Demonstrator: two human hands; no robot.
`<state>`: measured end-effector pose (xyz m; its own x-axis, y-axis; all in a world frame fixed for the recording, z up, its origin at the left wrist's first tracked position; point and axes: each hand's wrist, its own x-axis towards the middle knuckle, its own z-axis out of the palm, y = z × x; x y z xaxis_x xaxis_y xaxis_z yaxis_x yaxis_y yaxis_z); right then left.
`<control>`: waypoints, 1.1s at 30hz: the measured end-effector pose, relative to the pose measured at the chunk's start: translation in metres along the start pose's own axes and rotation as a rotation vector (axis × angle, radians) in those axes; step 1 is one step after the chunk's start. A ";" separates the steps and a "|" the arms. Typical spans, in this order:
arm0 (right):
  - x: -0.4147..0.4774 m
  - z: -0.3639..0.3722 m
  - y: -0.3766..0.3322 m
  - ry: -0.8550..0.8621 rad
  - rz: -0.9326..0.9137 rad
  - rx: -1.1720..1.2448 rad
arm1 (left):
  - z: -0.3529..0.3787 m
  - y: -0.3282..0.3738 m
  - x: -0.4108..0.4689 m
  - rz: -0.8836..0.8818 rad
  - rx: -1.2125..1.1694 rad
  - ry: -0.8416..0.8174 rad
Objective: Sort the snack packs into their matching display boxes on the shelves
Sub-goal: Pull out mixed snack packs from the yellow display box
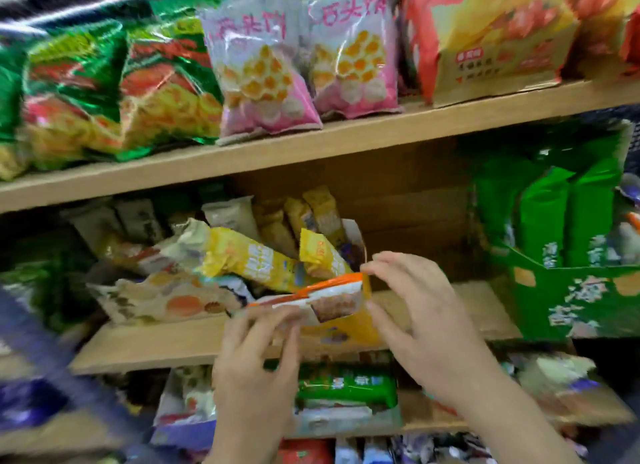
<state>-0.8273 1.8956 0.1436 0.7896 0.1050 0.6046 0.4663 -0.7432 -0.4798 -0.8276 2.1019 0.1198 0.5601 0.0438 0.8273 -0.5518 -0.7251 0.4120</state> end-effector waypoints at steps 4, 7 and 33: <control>0.015 0.042 -0.024 -0.048 -0.013 -0.169 | -0.031 -0.057 0.002 -0.217 0.020 0.043; 0.020 0.049 -0.026 0.012 0.024 -0.239 | -0.035 -0.073 0.010 -0.298 -0.114 -0.147; 0.024 0.045 -0.079 0.445 0.200 -0.312 | -0.007 -0.025 0.072 -0.152 -0.484 -0.427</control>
<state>-0.8274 1.9861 0.1674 0.5749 -0.2950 0.7632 0.1326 -0.8869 -0.4426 -0.7777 2.1283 0.1720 0.7946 -0.2271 0.5631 -0.6066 -0.3374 0.7198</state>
